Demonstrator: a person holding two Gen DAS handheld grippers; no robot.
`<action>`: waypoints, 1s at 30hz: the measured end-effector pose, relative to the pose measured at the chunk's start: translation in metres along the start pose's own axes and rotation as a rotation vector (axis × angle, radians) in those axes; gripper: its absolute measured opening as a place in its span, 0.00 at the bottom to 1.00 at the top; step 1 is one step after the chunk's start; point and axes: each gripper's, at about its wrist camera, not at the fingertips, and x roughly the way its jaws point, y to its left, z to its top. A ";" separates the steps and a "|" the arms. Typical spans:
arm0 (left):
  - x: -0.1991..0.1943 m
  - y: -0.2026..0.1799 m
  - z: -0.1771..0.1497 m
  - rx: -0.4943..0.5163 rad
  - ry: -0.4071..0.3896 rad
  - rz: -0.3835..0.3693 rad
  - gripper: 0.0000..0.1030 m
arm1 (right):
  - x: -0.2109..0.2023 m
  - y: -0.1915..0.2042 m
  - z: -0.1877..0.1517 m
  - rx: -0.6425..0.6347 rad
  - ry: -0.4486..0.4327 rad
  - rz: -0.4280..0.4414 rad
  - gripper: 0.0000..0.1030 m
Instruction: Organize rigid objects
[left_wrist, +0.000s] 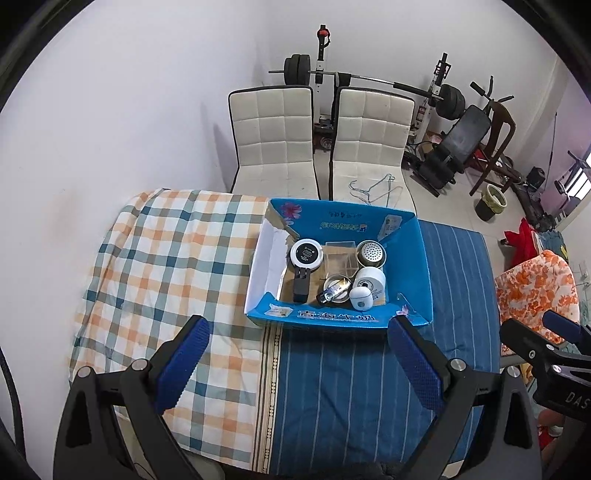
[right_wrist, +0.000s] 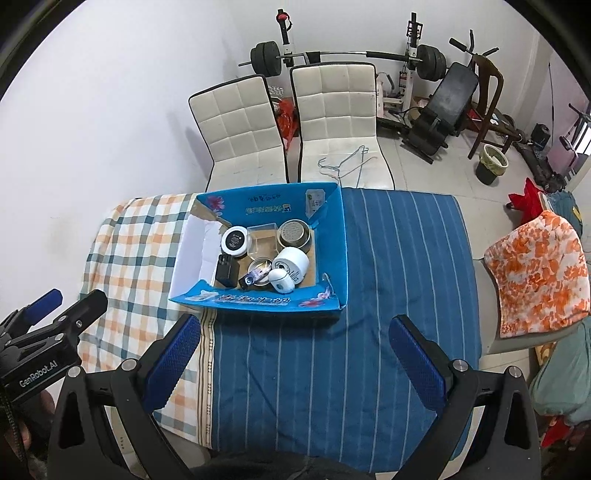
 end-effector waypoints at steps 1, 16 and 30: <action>0.000 0.000 0.000 0.001 0.000 -0.002 0.96 | 0.000 0.000 0.000 -0.001 -0.001 -0.002 1.00; -0.001 0.005 -0.001 -0.018 -0.008 0.020 0.96 | -0.001 0.004 0.005 -0.020 -0.020 -0.020 1.00; -0.002 0.005 -0.002 -0.016 -0.011 0.024 0.96 | -0.004 -0.002 0.000 -0.037 -0.027 -0.038 1.00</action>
